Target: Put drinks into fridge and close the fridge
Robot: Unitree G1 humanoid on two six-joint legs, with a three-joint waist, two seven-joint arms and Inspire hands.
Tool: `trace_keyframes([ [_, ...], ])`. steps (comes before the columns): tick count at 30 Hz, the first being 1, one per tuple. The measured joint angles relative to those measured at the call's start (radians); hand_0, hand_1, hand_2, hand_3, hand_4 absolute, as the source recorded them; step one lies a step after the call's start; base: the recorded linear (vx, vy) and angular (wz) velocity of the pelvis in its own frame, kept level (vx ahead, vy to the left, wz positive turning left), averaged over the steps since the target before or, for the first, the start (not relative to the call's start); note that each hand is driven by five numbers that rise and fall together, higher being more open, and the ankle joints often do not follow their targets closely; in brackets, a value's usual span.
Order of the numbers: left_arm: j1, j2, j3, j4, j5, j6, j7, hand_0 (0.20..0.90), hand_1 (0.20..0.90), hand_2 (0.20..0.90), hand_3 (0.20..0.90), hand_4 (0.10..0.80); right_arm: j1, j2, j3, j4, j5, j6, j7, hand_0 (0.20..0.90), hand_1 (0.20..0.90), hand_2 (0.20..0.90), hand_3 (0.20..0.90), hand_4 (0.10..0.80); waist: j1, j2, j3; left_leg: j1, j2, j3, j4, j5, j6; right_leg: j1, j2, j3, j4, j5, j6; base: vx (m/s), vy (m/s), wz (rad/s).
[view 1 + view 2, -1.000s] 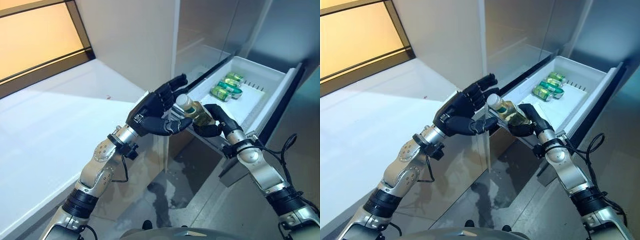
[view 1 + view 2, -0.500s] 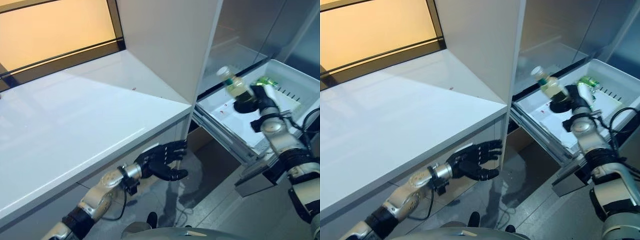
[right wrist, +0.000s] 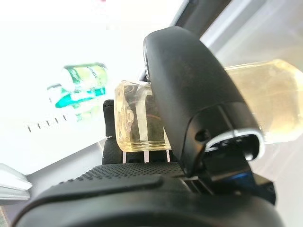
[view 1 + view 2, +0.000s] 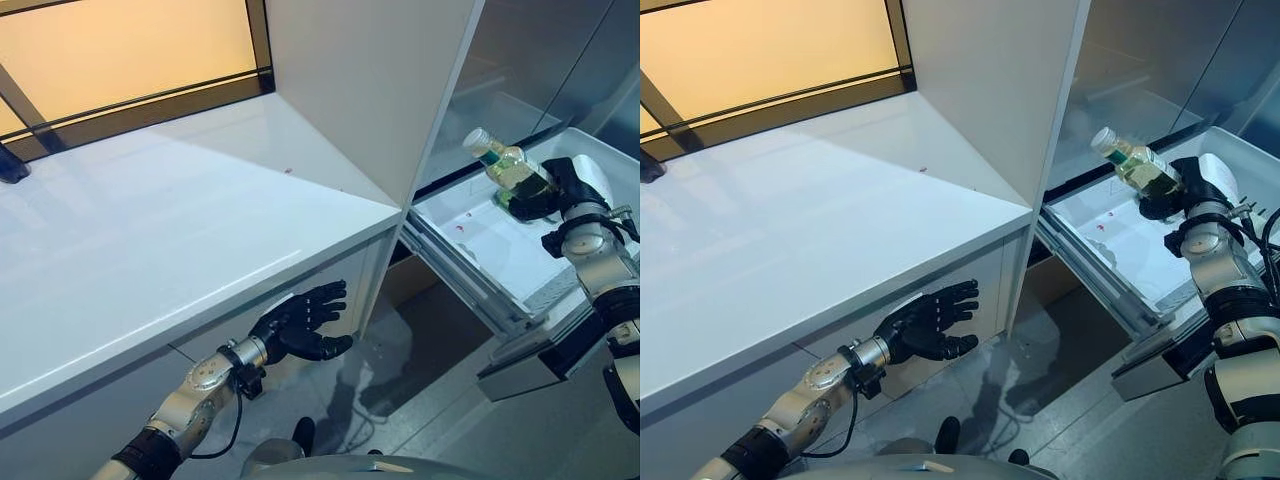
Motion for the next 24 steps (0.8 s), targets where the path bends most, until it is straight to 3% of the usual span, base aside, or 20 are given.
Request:
trace_keyframes([
  [5, -0.008, 0.000, -0.057, 0.155, 0.149, -0.014, 0.034, 0.900, 0.900, 0.900, 0.900, 0.800, -0.091, 0.010, 0.031, 0.220, 0.026, 0.095, 0.145, 0.300, 0.300, 0.300, 0.200, 0.100, 0.017, 0.001, 0.001, 0.003, 0.000, -0.005, 0.005, 0.003, 0.000, -0.001, 0.006, 0.000, 0.000, 0.000, 0.000, 0.027, -0.060, 0.02],
  [9, -0.006, 0.000, -0.080, 0.321, 0.229, -0.026, 0.109, 0.900, 0.900, 0.900, 0.900, 0.800, -0.151, 0.026, 0.031, 0.327, 0.039, 0.154, 0.157, 0.300, 0.300, 0.300, 0.200, 0.100, 0.024, 0.013, 0.014, -0.016, 0.003, -0.005, 0.005, 0.007, -0.005, -0.022, 0.010, 0.003, 0.000, 0.000, 0.000, -0.173, -0.081, -0.01],
  [11, -0.017, -0.012, -0.079, 0.422, 0.250, -0.069, 0.148, 0.900, 0.900, 0.900, 0.900, 0.800, -0.184, 0.035, 0.036, 0.374, 0.050, 0.160, 0.153, 0.300, 0.300, 0.300, 0.200, 0.100, 0.026, 0.018, 0.019, -0.054, 0.007, -0.007, 0.005, 0.019, -0.009, -0.061, 0.014, 0.004, 0.000, 0.002, -0.003, -0.281, -0.106, 0.00],
  [18, -0.068, -0.104, -0.012, 0.700, 0.387, -0.130, 0.287, 0.900, 0.900, 0.900, 0.900, 0.800, -0.251, 0.041, 0.066, 0.389, 0.126, 0.163, 0.145, 0.300, 0.300, 0.300, 0.200, 0.100, 0.039, 0.048, 0.137, -0.141, 0.028, -0.004, 0.006, 0.050, -0.026, -0.150, 0.031, 0.011, 0.000, 0.034, -0.024, -0.062, -0.073, -0.03],
  [21, -0.064, -0.130, 0.053, 0.745, 0.385, -0.134, 0.318, 0.900, 0.900, 0.900, 0.900, 0.800, -0.251, 0.056, 0.068, 0.388, 0.126, 0.174, 0.145, 0.300, 0.300, 0.300, 0.200, 0.100, 0.044, 0.050, 0.162, -0.155, 0.031, 0.000, 0.006, 0.050, -0.027, -0.167, 0.033, 0.017, 0.000, 0.038, -0.029, 0.015, -0.053, -0.05],
  [24, -0.085, -0.130, 0.060, 0.762, 0.386, -0.133, 0.338, 0.900, 0.900, 0.900, 0.900, 0.800, -0.253, 0.068, 0.068, 0.385, 0.126, 0.174, 0.145, 0.300, 0.300, 0.300, 0.200, 0.100, 0.043, 0.053, 0.190, -0.156, 0.031, 0.010, 0.006, 0.048, -0.028, -0.172, 0.033, 0.029, 0.000, 0.038, -0.029, -0.016, -0.049, -0.09],
])
